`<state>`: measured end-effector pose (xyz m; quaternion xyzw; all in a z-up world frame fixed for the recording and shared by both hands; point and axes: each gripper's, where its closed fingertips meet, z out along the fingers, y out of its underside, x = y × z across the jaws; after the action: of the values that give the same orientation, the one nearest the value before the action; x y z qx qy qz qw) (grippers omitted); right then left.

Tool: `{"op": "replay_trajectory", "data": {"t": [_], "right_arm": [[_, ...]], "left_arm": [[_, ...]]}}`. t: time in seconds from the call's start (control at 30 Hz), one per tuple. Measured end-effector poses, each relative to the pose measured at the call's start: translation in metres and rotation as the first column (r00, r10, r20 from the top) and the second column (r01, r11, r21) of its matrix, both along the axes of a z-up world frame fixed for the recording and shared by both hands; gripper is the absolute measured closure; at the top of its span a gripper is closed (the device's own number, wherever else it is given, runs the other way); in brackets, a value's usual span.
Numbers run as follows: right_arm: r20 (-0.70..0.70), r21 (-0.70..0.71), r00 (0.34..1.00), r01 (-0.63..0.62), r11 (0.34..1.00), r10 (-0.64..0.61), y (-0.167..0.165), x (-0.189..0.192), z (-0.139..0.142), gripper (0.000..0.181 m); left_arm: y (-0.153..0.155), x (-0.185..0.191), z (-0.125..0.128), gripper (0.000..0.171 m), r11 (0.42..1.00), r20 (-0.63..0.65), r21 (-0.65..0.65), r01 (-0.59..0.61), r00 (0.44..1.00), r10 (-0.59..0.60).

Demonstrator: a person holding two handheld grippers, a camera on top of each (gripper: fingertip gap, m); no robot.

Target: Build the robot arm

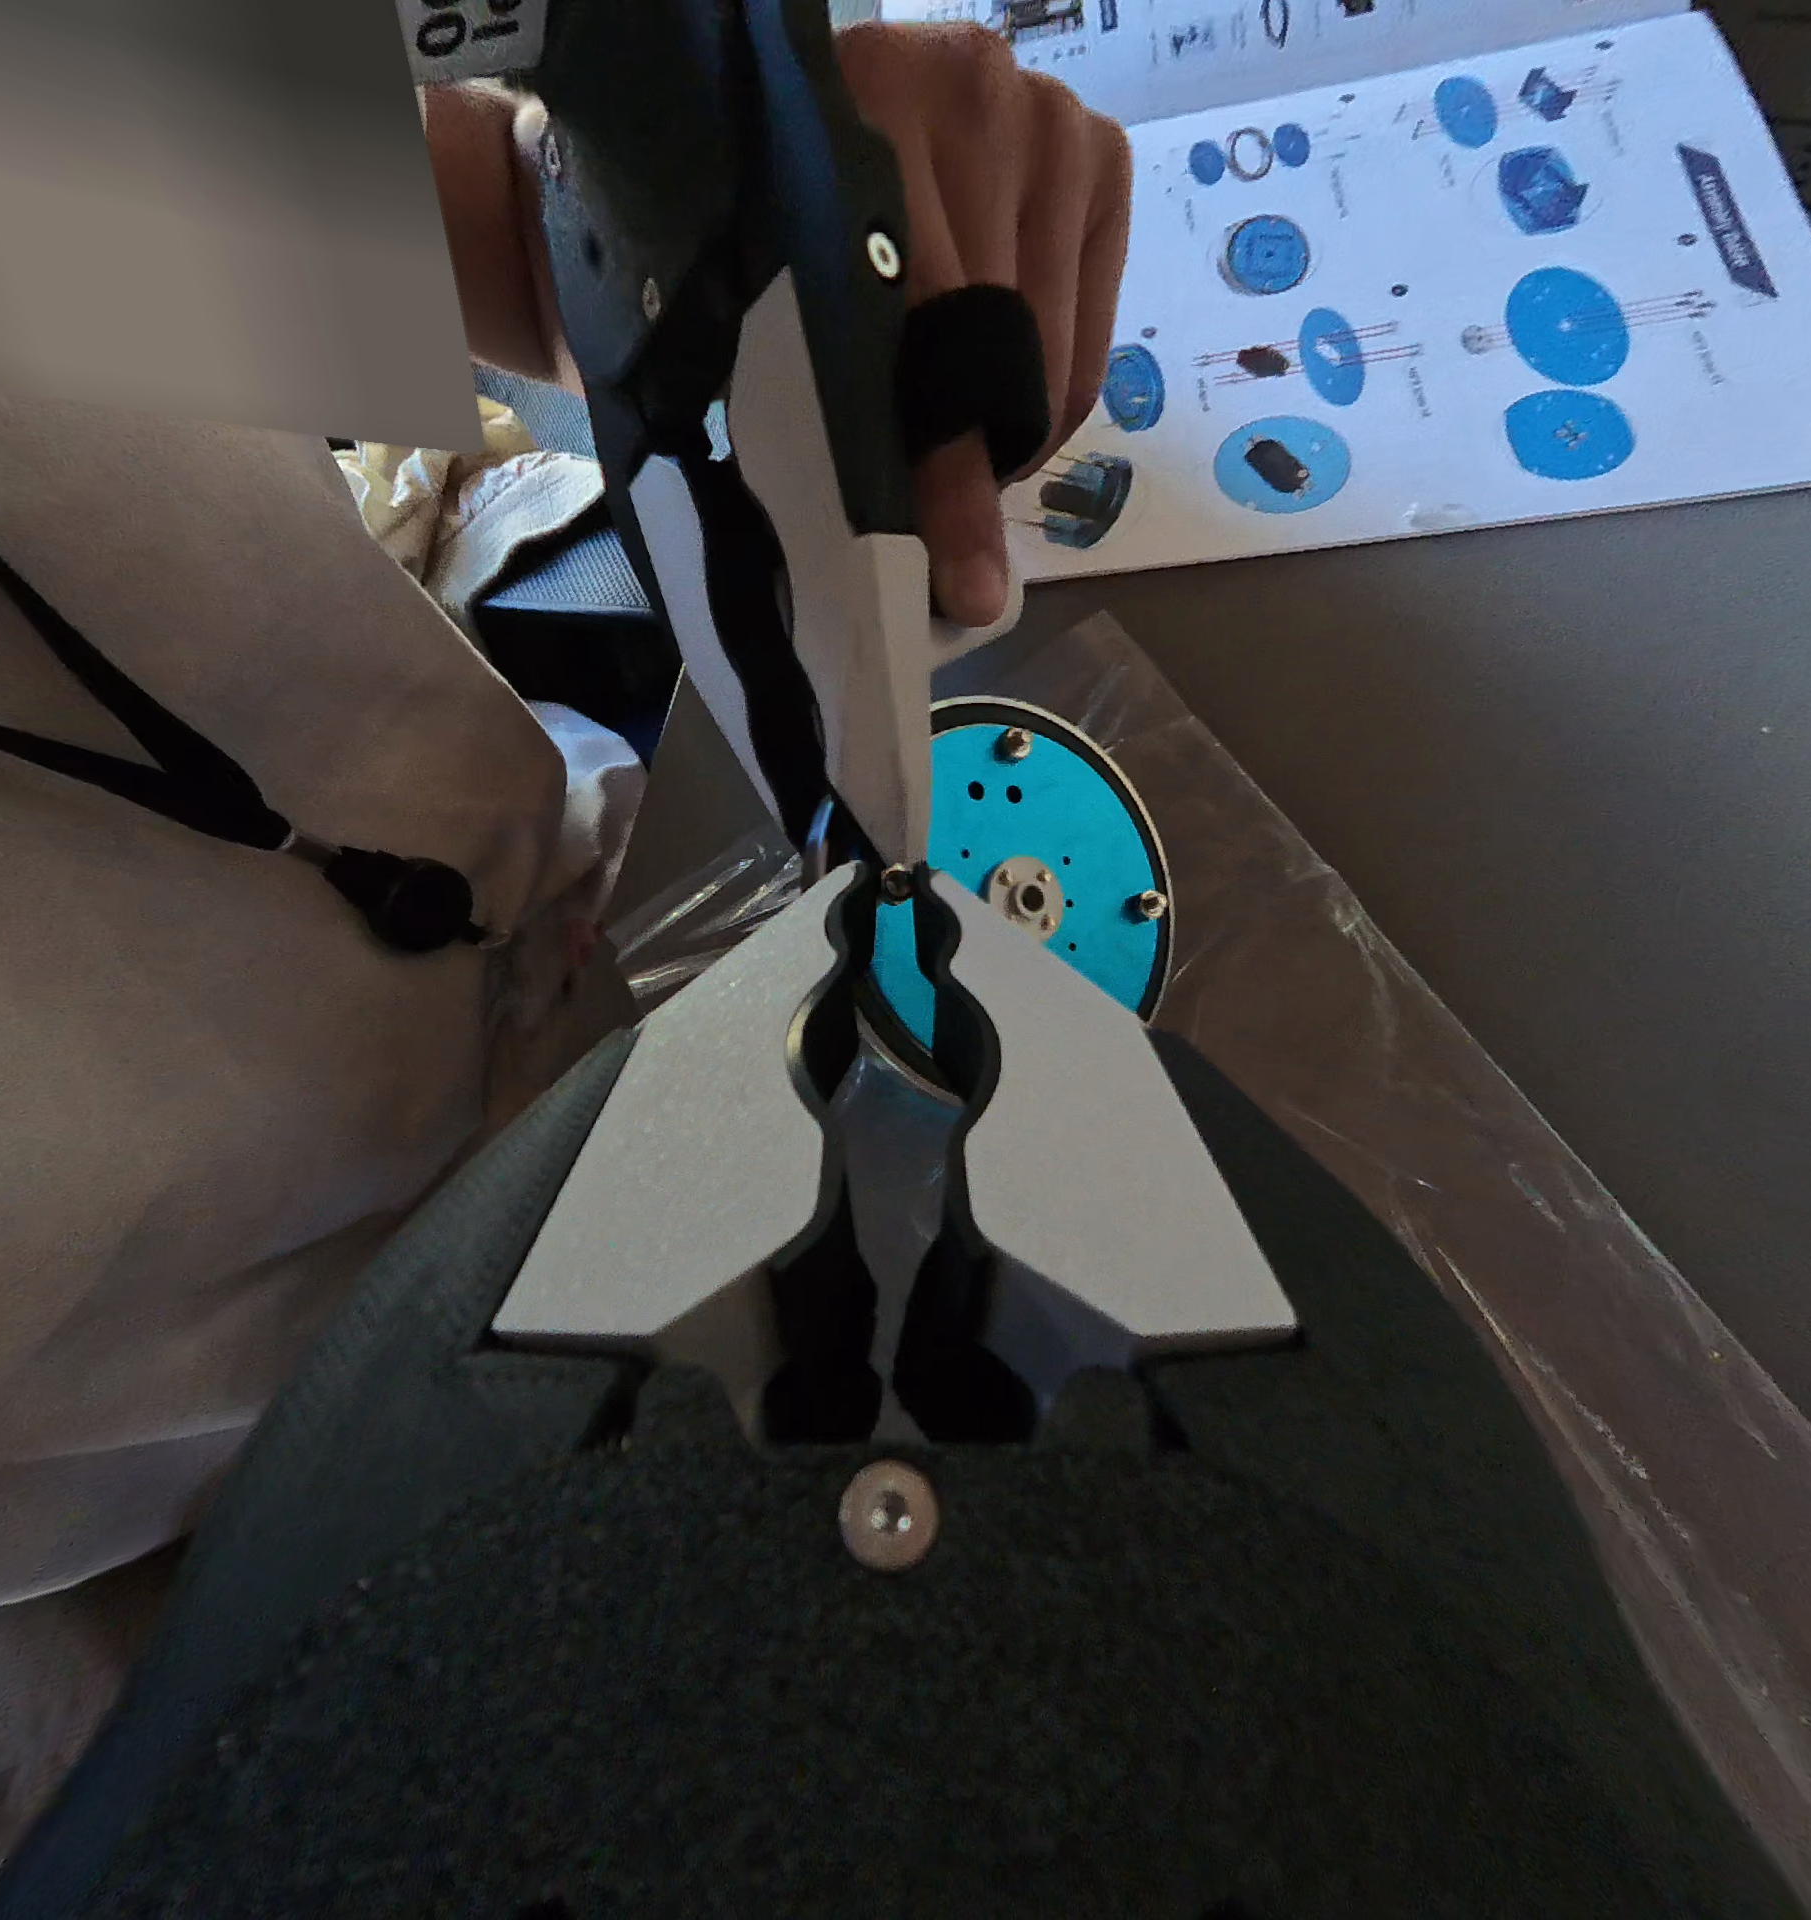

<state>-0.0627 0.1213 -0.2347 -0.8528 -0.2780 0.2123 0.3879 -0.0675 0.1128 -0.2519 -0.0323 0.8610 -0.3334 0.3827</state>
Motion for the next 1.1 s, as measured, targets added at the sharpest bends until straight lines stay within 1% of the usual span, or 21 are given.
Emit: {"op": "replay_trajectory", "data": {"t": [0.17,0.53,0.67,0.8,1.1], "right_arm": [[0.057,-0.033,0.998,0.006,0.999,-0.004,0.0004,-0.0017,-0.0058,0.175],[0.149,-0.063,0.989,0.016,0.998,-0.006,-0.0012,-0.0029,-0.0077,0.175],[0.153,-0.072,0.988,0.019,0.997,-0.008,-0.0024,-0.0031,-0.0084,0.174],[0.171,-0.05,0.985,0.024,0.998,-0.015,-0.0032,-0.0025,-0.0059,0.174],[0.141,-0.065,0.99,0.032,0.997,-0.023,-0.008,-0.0019,-0.0062,0.172]], "left_arm": [[0.0,-0.0004,-0.0001,0.157,1.0,0.003,0.005,0.001,1.0,-0.001],[0.0001,-0.0011,0.0,0.157,1.0,0.0,0.003,0.003,1.0,-0.003],[0.0003,-0.0011,0.0,0.157,1.0,-0.001,0.003,0.002,1.0,-0.002],[0.0005,-0.0013,0.0,0.157,1.0,-0.001,0.002,0.003,1.0,-0.003],[0.0007,-0.0015,-0.0002,0.157,1.0,-0.001,0.003,0.004,1.0,-0.004]]}}
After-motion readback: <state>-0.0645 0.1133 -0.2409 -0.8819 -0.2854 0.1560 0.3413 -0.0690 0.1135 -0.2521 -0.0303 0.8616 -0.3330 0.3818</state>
